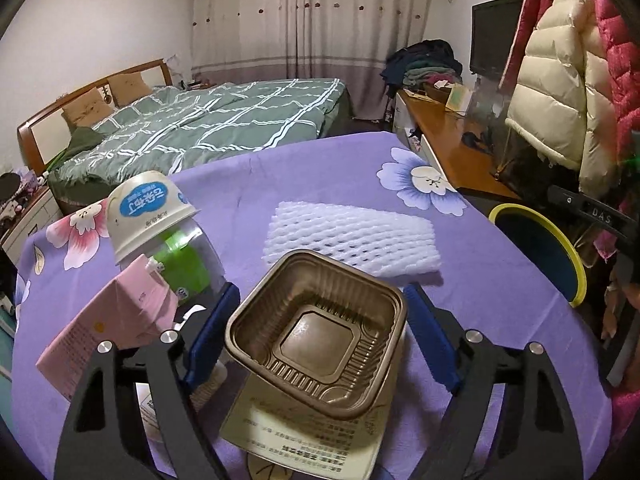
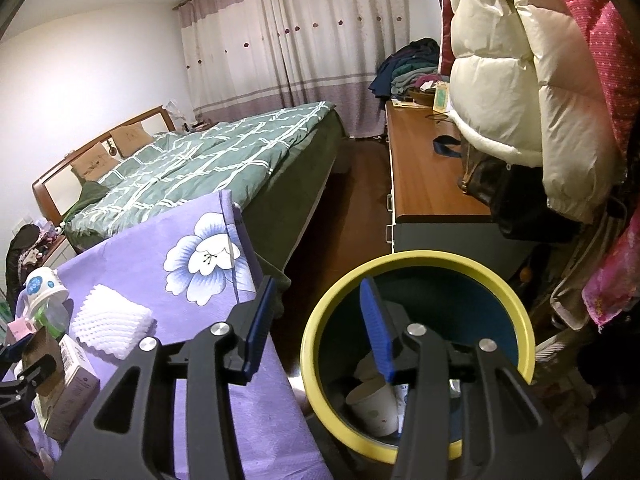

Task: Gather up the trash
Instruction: 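Lift the brown tray, carry it over the bin and open the left gripper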

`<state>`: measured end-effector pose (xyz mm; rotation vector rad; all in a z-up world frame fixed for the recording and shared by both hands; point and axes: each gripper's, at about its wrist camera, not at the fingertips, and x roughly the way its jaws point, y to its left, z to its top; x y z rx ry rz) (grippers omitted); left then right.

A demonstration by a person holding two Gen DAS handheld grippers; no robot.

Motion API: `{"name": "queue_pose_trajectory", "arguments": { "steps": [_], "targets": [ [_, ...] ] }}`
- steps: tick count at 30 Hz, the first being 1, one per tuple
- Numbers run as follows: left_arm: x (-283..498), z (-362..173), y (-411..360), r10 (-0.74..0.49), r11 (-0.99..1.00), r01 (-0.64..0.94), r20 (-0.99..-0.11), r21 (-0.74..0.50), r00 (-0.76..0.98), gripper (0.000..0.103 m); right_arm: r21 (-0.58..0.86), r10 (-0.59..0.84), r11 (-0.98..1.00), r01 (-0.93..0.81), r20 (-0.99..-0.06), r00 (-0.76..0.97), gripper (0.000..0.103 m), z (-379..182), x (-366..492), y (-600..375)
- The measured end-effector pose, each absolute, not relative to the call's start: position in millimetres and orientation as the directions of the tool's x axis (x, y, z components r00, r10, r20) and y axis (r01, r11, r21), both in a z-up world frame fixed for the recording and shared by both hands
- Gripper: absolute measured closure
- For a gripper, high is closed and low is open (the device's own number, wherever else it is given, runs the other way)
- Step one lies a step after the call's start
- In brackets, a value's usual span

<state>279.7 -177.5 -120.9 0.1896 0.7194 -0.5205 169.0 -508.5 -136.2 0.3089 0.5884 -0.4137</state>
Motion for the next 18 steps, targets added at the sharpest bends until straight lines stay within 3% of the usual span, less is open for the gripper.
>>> {"name": "queue_pose_trajectory", "arguments": {
  "steps": [10, 18],
  "targets": [
    [261.4, -95.4, -209.6, -0.43, 0.831, 0.556, -0.649, -0.014, 0.627, 0.021, 0.144, -0.296, 0.881, 0.451, -0.576, 0.762, 0.061, -128.3, 148.0, -518.9],
    [251.0, -90.4, -296.2, -0.536, 0.748, 0.661, -0.64, -0.057, 0.551, 0.021, 0.13, -0.364, 0.84, 0.527, -0.584, 0.725, 0.061, -133.3, 107.9, -561.6]
  ]
}}
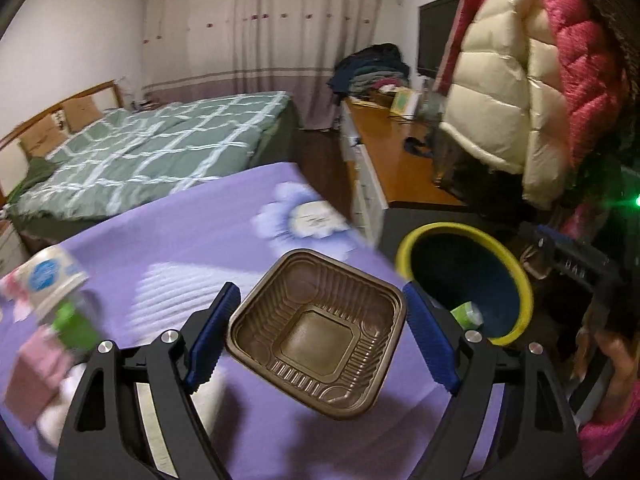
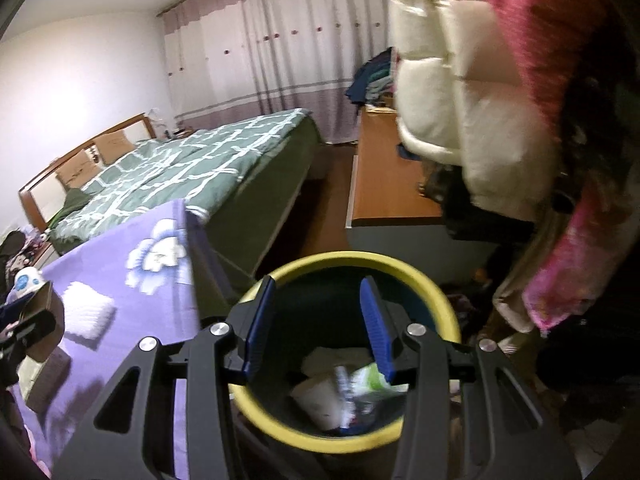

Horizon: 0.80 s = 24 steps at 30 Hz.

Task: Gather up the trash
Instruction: 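Lift the brown tray, carry it over the bin and open the left gripper, then move the right gripper over the white foam mesh net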

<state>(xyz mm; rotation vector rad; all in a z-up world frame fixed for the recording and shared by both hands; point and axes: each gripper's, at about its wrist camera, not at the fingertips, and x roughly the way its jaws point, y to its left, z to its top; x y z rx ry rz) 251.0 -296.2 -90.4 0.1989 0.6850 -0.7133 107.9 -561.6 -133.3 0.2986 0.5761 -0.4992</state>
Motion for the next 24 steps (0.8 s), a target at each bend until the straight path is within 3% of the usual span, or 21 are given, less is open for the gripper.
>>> {"name": "queue_pose_trajectory", "arguments": {
  "steps": [16, 20, 24],
  "targets": [
    [237.3, -115.4, -485.5, -0.612, 0.594, 0.801, -0.685, -0.067, 0.397, 0.02, 0.131, -0.449, 0.755, 0.643, -0.612, 0.651, 0.056, -151.9, 62.0, -630.9],
    [237.8, -119.5, -506.1, -0.603, 0.6, 0.797, -0.691, -0.065, 0.398, 0.007, 0.129, -0.454, 0.748, 0.651, -0.616, 0.644, 0.056, -153.8, 60.9, -633.8],
    [241.7, -112.5, -488.0, -0.606, 0.627, 0.774, -0.681, -0.091, 0.41, 0.006, 0.129, -0.445, 0.756, 0.642, -0.618, 0.648, 0.056, -155.4, 64.7, -629.8]
  ]
}}
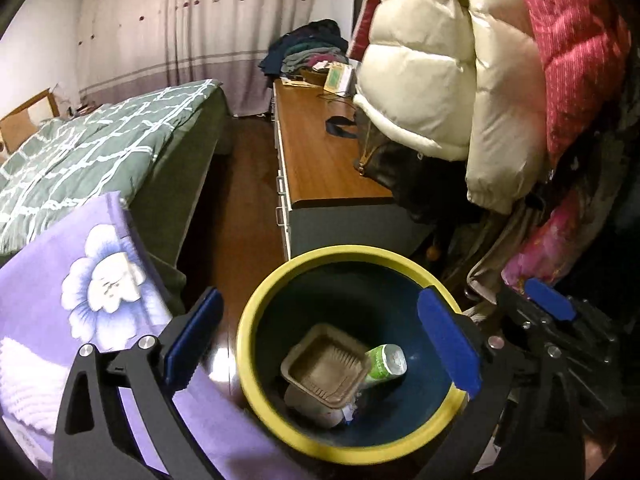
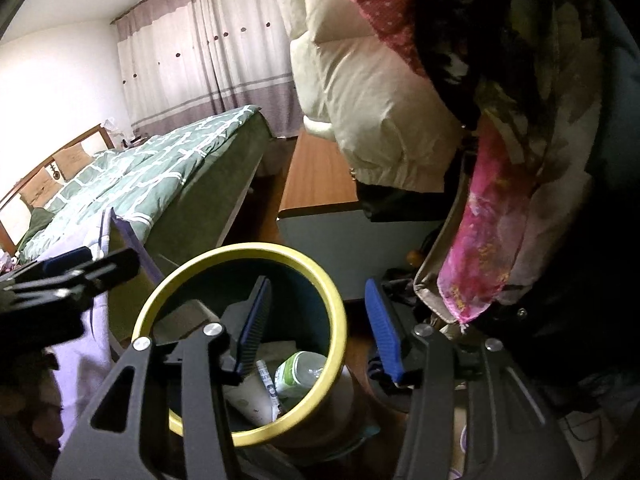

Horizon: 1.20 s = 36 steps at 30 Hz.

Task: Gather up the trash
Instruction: 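Move the right gripper over the white foam mesh net, then grasp the white foam mesh net with the right gripper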

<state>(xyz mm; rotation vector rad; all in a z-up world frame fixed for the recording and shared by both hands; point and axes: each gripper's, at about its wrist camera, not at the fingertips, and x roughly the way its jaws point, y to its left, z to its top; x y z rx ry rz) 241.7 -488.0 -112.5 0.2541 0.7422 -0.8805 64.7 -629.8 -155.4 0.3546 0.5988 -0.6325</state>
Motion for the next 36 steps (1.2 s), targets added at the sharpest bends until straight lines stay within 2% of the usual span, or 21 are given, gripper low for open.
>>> {"name": "queue_pose_trajectory", "arguments": {
  "steps": [10, 18, 26, 30, 36],
  "targets": [
    [228.9, -68.3, -341.1, -0.562, 0.76, 0.645, -0.58, -0.081, 0.589, 0.005, 0.126, -0.393, 0.811, 0.571, -0.606, 0.692, 0.056, -144.2, 85.5, -591.1],
    [221.8, -64.1, -190.0, -0.391, 0.902, 0.428, -0.526, -0.056, 0.755, 0.005, 0.101, -0.294, 0.894, 0.437, -0.604, 0.74, 0.056, -131.4, 126.3, -523.9],
    [230.1, -78.0, -57.3, -0.218, 0.975, 0.211, -0.509, -0.072, 0.833, 0.005, 0.086, -0.142, 0.963, 0.255, -0.641, 0.754, 0.056, -130.9, 179.3, -443.9],
    [230.8, -86.9, -18.4, -0.163, 0.987, 0.14, -0.503, -0.083, 0.849, 0.005, 0.084, -0.046, 0.987, 0.137, -0.668, 0.743, 0.056, -132.6, 213.5, -405.6],
    [235.9, -97.5, 6.6, -0.175, 0.981, 0.108, -0.502, -0.16, 0.847, 0.005, 0.093, 0.061, 0.996, 0.009, -0.72, 0.692, 0.055, -139.2, 265.7, -365.1]
  ]
}}
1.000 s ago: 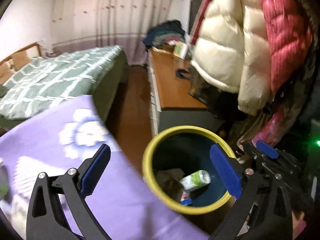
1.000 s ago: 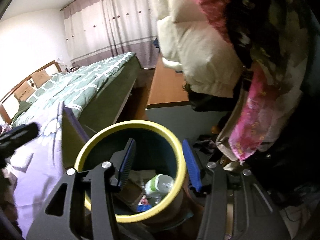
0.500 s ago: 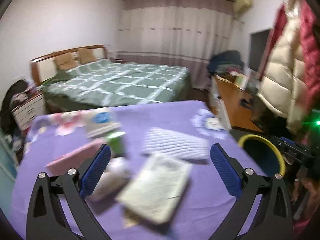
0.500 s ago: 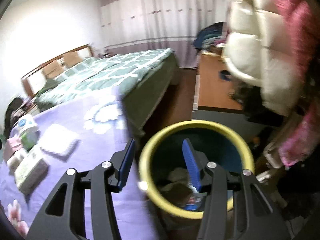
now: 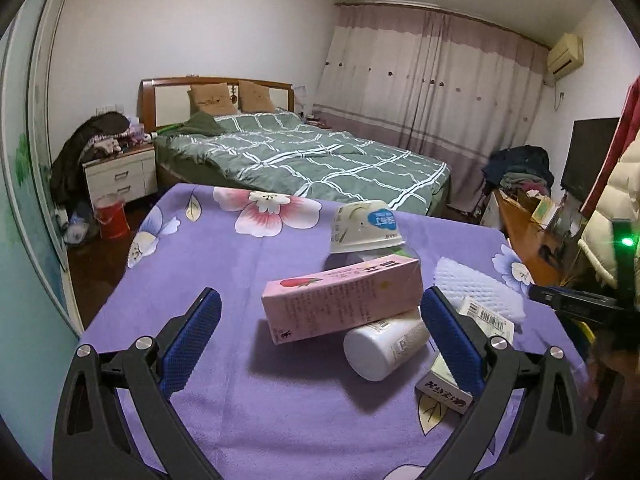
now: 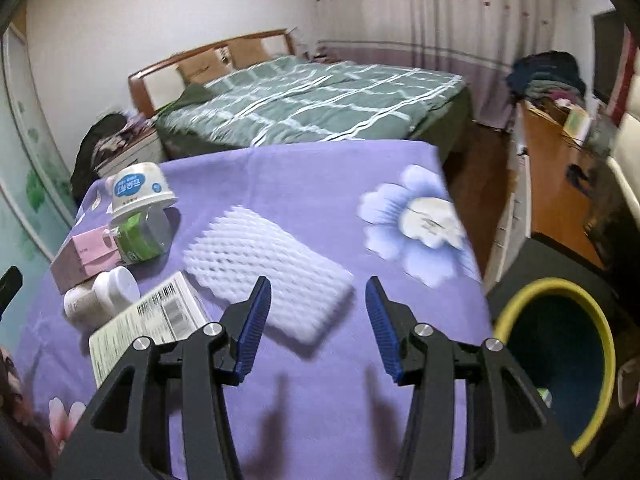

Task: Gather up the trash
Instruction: 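Grasp the white foam mesh net with the right gripper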

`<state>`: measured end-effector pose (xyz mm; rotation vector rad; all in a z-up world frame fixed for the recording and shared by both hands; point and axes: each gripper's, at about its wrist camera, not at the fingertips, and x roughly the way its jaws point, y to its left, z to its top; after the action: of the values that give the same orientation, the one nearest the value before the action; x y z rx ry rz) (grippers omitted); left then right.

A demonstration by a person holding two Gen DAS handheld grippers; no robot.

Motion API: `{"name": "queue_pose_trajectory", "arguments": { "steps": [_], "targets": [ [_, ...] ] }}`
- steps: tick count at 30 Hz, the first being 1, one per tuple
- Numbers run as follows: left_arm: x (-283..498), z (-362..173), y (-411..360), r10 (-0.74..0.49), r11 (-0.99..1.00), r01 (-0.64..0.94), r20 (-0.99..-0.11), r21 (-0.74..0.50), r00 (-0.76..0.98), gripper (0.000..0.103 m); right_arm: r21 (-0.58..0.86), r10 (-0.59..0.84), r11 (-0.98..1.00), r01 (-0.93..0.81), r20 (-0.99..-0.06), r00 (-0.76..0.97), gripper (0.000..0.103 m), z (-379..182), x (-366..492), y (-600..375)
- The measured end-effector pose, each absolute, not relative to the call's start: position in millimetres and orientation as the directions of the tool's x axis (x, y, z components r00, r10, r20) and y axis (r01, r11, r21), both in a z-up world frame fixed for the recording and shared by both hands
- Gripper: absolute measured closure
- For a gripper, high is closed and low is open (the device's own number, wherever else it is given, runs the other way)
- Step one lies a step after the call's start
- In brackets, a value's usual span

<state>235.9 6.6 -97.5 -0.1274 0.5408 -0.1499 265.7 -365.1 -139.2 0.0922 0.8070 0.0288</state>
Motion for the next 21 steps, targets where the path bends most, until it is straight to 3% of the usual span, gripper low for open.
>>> {"name": "queue_pose_trajectory", "arguments": {
  "steps": [12, 14, 16, 21],
  "targets": [
    [235.2, -100.0, -2.0, -0.182, 0.981, 0.12, -0.509, -0.153, 0.841, 0.005, 0.056, 0.059, 0.998, -0.026, -0.761, 0.646, 0.049, -168.4, 302.5, -347.5],
    [233.4, -98.9, -5.9, -0.175, 0.983, 0.119, -0.507, -0.141, 0.844, 0.005, 0.023, 0.039, 0.999, -0.034, -0.763, 0.645, 0.057, -170.5, 301.5, -342.9],
    [231.7, -97.7, -9.2, -0.169, 0.985, 0.12, -0.507, -0.127, 0.845, 0.005, 0.025, 0.043, 0.999, -0.037, -0.761, 0.647, 0.074, -170.3, 300.7, -343.5],
    [230.3, -98.6, -14.6, -0.169, 0.985, 0.13, -0.509, -0.112, 0.844, 0.005, 0.06, 0.06, 0.998, -0.022, -0.757, 0.651, 0.096, -168.5, 298.3, -351.6]
  ]
}}
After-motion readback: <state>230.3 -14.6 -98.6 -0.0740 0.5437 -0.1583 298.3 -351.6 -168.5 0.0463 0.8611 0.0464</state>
